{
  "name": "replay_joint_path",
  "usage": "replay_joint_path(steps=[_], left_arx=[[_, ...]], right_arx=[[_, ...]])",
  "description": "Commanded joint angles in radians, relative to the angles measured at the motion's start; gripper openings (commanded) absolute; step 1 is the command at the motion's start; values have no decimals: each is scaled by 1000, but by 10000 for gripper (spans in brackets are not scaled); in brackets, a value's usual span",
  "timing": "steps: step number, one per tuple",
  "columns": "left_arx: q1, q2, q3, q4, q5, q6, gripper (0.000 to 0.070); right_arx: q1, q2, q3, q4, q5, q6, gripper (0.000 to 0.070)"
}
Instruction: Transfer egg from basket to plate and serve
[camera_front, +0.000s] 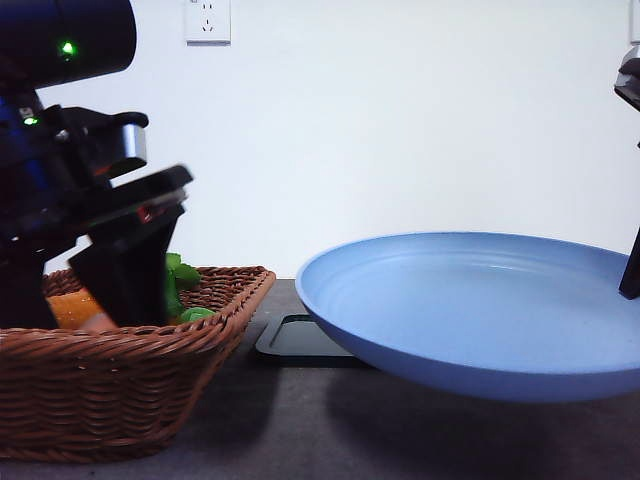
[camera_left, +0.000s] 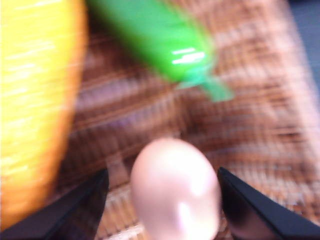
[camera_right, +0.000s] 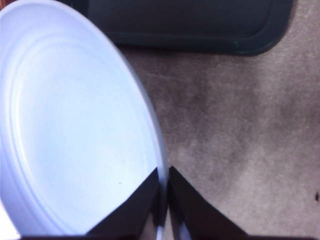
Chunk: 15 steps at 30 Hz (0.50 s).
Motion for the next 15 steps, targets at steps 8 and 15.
replay_joint_path(steps=[8,15], left_arx=[[-9,15,17,-8,-24,51,382],[-9,15,17,-33,-24,51,251]], right_arx=[[0,6,10,11,-1,3,0],[0,6,10,11,-1,3,0]])
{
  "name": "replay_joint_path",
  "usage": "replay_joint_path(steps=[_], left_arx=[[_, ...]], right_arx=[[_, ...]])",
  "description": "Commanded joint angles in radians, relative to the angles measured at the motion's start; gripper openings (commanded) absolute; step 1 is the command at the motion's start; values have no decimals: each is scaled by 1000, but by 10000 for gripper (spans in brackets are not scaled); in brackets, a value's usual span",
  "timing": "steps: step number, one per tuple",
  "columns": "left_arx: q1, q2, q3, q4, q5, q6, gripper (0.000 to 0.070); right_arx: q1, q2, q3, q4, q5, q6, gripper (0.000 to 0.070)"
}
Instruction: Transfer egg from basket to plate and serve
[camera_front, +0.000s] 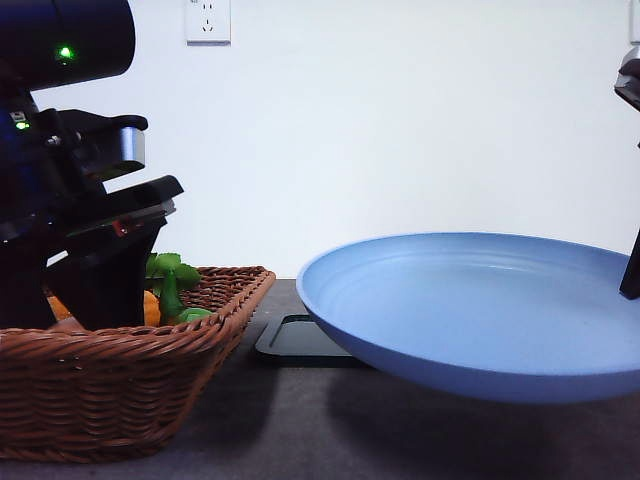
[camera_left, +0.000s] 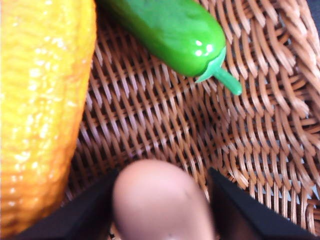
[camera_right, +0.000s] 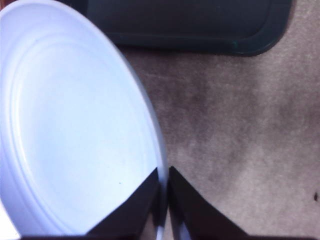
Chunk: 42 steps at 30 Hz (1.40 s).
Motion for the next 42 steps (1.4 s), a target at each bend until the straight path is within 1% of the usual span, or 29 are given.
replay_joint_path(steps=[1,5,9,12,16,21,22,36,42], left_arx=[[-7,15,14,-14,-4,9,241],[-7,15,14,-22,-4,9,230],[-7,15,26,-38,-4,15,179],[-7,15,31,-47,1,32,175],[-7,15,31,-93,10,36,185],[-7,15,31,-150,11,36,254],[-7,15,31,-155,11,36,258],[-7,15,36,-182,12,36,258],[-6,15,79,-198,11,43,257]], right_arx=[[0,6,10,11,-4,3,0],[0,6,10,11,-4,1,0],[0,6,10,11,-4,0,0],[0,6,10,10,-5,0,0],[0,6,10,10,-5,-1,0],[0,6,10,10,-5,-1,0],[0,6,10,11,-5,-2,0],[0,6,10,10,-5,-8,0],[0,6,10,10,-5,-8,0]])
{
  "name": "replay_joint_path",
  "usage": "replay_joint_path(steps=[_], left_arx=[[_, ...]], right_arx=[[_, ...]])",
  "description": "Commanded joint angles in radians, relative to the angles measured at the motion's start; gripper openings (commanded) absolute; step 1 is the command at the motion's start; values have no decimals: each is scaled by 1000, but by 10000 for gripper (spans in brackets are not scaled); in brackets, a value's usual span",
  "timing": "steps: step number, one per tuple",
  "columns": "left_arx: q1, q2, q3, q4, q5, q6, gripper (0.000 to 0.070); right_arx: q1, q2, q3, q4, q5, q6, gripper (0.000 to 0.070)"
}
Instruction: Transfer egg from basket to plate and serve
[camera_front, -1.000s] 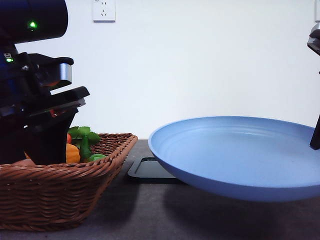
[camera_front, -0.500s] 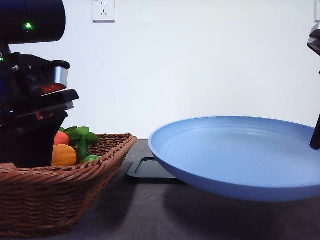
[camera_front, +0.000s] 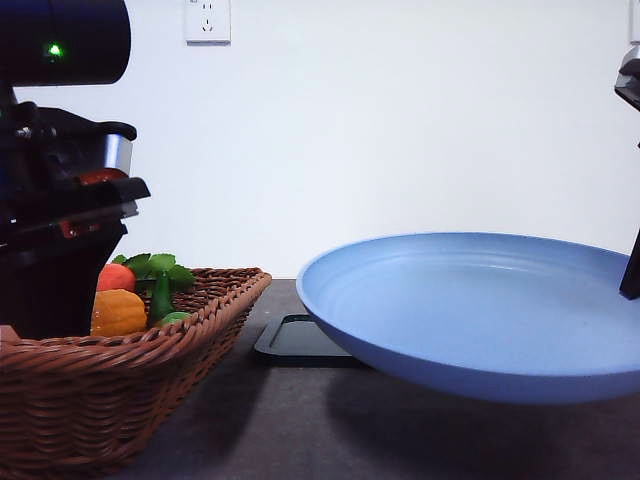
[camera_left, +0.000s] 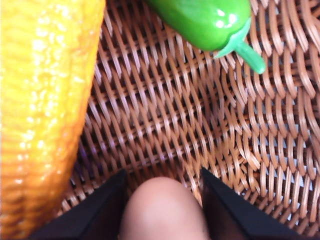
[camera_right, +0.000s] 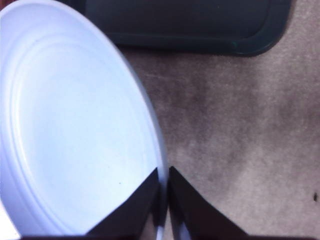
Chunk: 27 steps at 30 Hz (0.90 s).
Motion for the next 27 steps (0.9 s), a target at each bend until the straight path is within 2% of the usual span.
replay_joint_path(steps=[1,9,13,15,19,23,27], left_arx=[[-6,15,36,0,3,16,257],[-6,15,149,-1,6,30,257],[-8,15,212,29,66,27,257],[-17,15,232,90,133,19,257],[-65,15,238,286,241,-8,257],[-157,34,238,459,232,19,257],[-248,81,238,535,173,110,257]], right_arx=[[0,6,10,10,-5,-5,0],[0,6,10,8,-10,-5,0],[2,6,10,8,-16,-5,0],[11,7,10,9,-17,-5,0],[40,8,10,8,-23,2,0],[68,8,10,9,-23,14,0],[89,8,10,7,-25,22,0]])
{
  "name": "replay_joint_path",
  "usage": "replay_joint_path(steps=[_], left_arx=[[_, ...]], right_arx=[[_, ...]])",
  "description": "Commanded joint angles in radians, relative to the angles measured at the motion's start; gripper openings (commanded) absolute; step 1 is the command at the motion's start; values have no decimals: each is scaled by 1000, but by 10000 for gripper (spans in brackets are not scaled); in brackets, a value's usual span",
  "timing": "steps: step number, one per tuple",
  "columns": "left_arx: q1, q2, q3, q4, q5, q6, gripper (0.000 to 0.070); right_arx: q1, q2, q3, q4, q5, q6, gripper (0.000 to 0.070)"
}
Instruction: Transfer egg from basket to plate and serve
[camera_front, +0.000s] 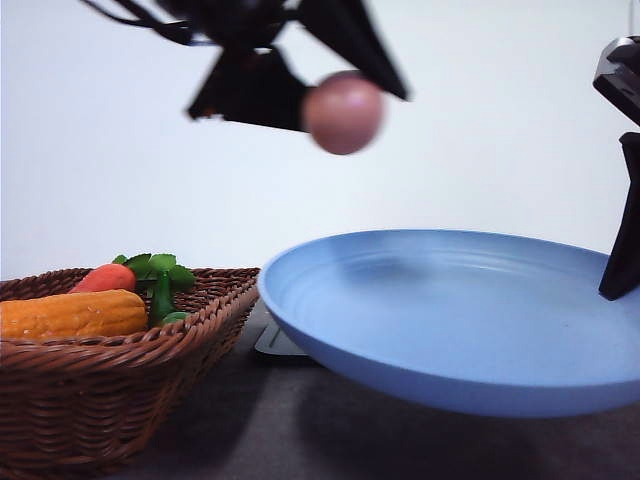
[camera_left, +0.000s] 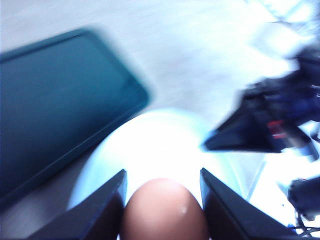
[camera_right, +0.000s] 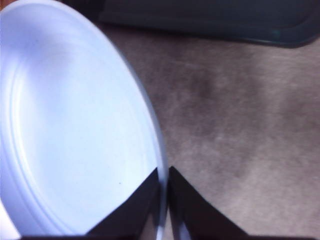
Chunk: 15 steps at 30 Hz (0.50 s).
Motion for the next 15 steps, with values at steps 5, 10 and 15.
replay_joint_path(steps=[5,10,15], left_arx=[[-106,121,17,23,-136,200,257],[-141,174,17,46,-149,249,258],[-146,192,17,49,-149,248,304]], right_arx=[[9,8,10,6,-44,17,0],[9,8,10,-2,-53,17,0],[9,8,10,-23,-69,17,0]])
